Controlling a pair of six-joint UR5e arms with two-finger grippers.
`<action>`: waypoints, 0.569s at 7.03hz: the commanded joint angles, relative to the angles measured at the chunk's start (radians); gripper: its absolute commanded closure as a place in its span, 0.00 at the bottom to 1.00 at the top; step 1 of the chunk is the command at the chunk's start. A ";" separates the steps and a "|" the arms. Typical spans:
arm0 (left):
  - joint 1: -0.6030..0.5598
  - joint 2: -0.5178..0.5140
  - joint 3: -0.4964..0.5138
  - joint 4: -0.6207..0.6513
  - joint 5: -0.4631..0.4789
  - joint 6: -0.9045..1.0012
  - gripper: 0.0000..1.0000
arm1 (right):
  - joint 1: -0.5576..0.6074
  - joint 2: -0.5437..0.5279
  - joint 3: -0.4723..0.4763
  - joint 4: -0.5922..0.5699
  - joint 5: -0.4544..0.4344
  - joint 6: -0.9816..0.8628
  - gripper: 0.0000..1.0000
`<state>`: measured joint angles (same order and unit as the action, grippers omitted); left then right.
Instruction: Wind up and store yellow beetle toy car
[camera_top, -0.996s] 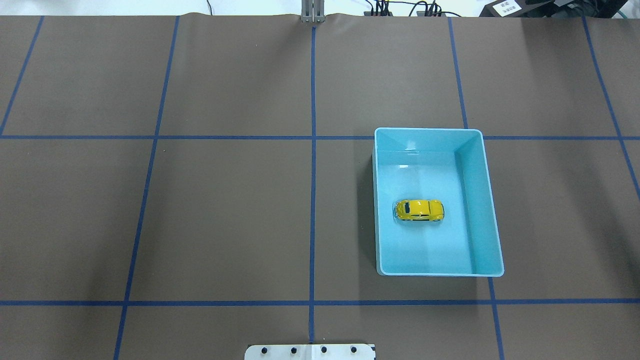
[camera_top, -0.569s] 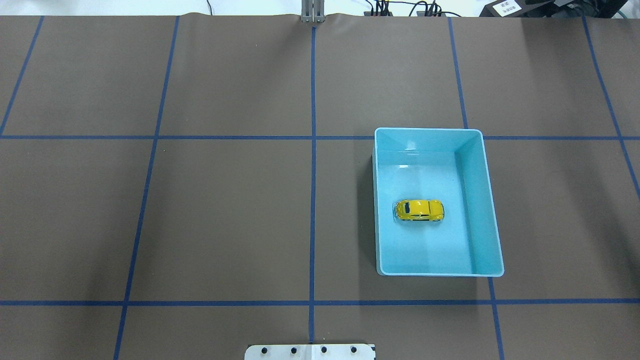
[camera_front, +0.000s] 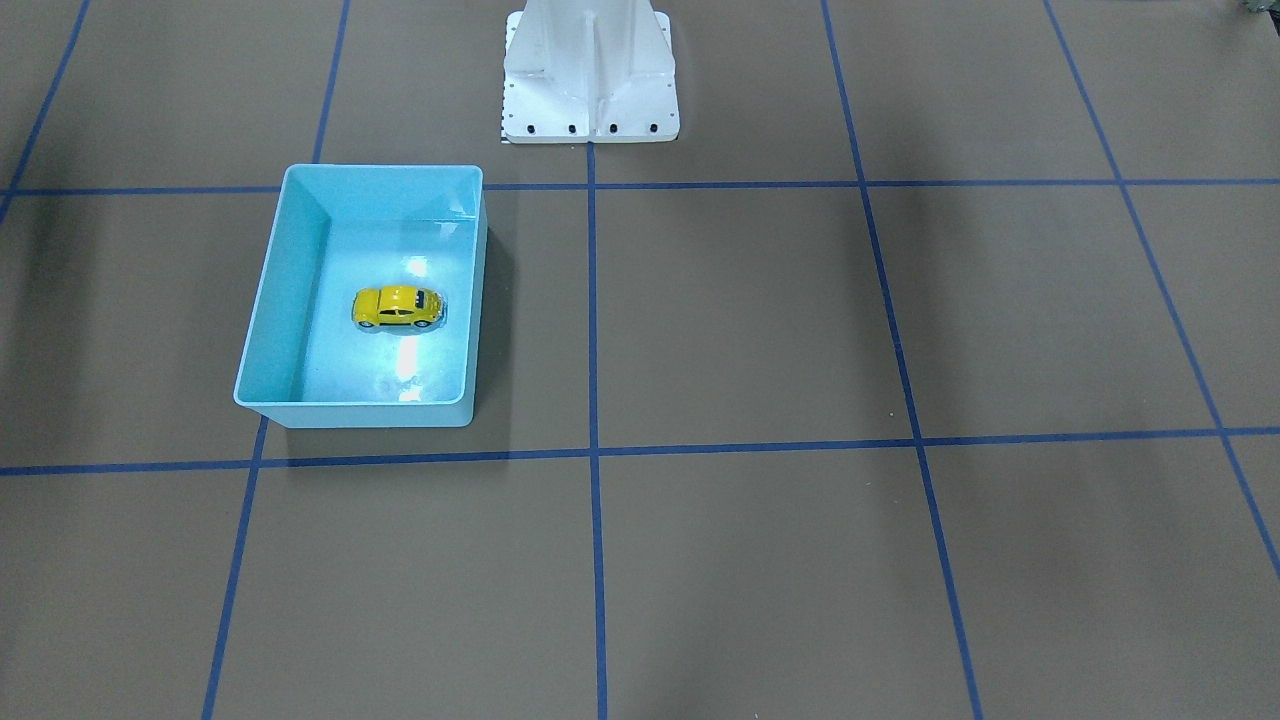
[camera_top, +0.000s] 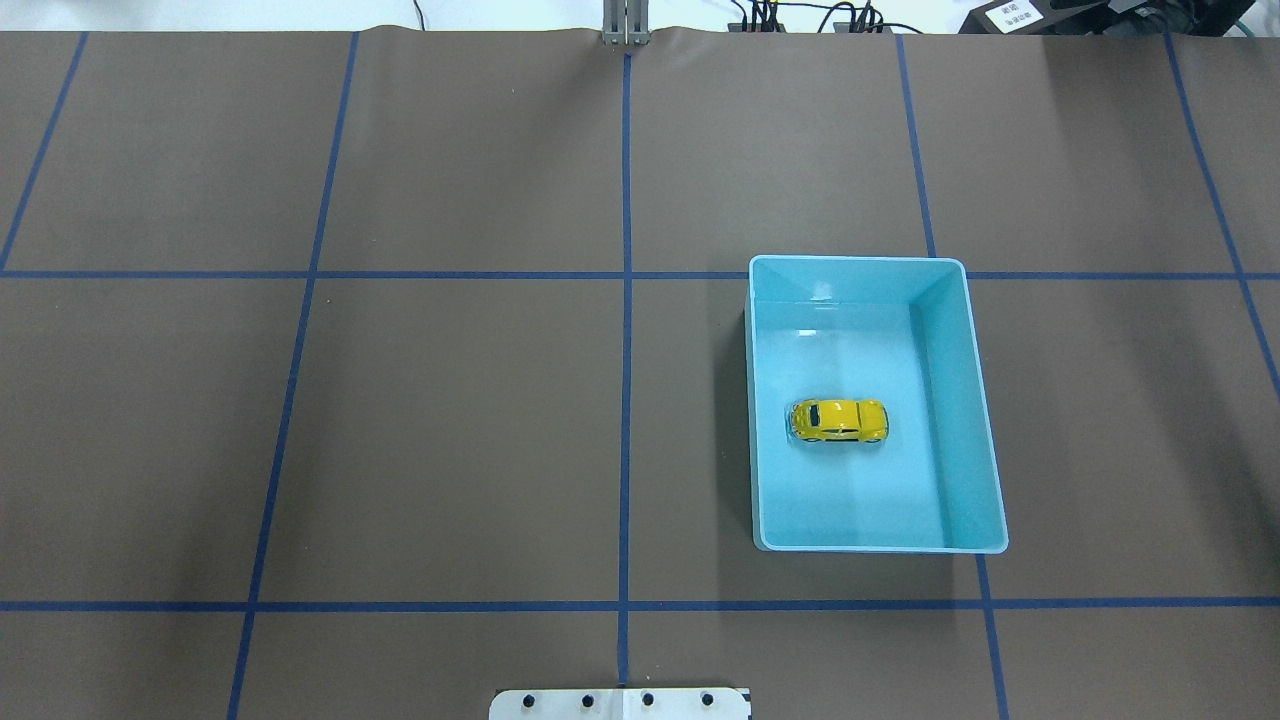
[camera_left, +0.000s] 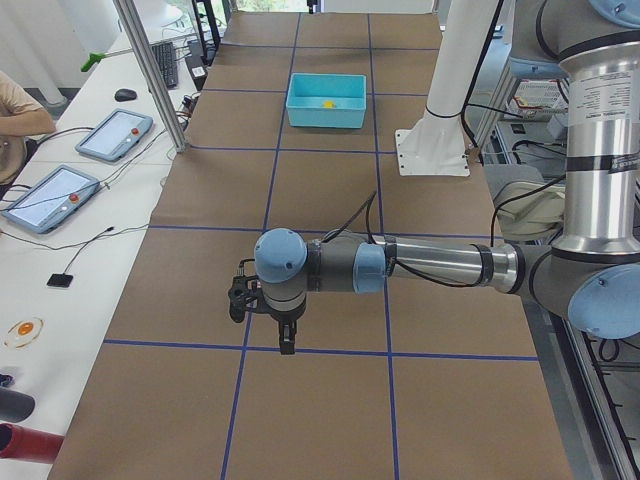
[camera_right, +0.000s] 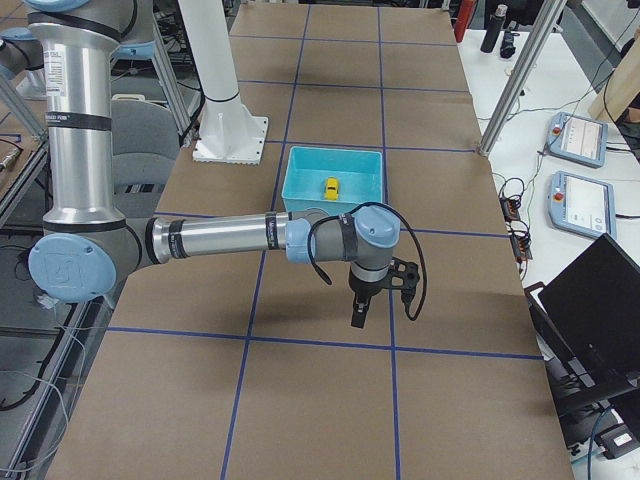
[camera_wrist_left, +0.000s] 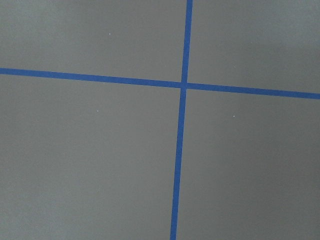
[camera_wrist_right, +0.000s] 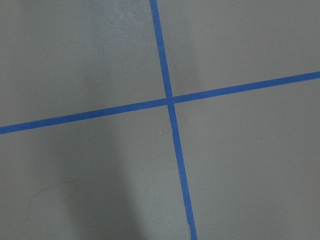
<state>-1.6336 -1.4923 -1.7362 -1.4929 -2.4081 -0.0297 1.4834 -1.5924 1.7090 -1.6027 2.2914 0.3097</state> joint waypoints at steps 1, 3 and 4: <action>0.000 0.001 -0.019 0.000 0.001 0.002 0.00 | 0.000 0.002 -0.005 0.001 0.005 0.000 0.00; 0.000 0.001 -0.028 0.002 0.001 0.001 0.00 | 0.000 0.002 -0.005 0.001 0.006 0.000 0.00; 0.000 0.001 -0.028 0.002 0.001 0.001 0.00 | 0.000 0.002 -0.003 0.001 0.006 0.000 0.00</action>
<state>-1.6337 -1.4911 -1.7624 -1.4912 -2.4068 -0.0290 1.4833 -1.5908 1.7045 -1.6015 2.2976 0.3099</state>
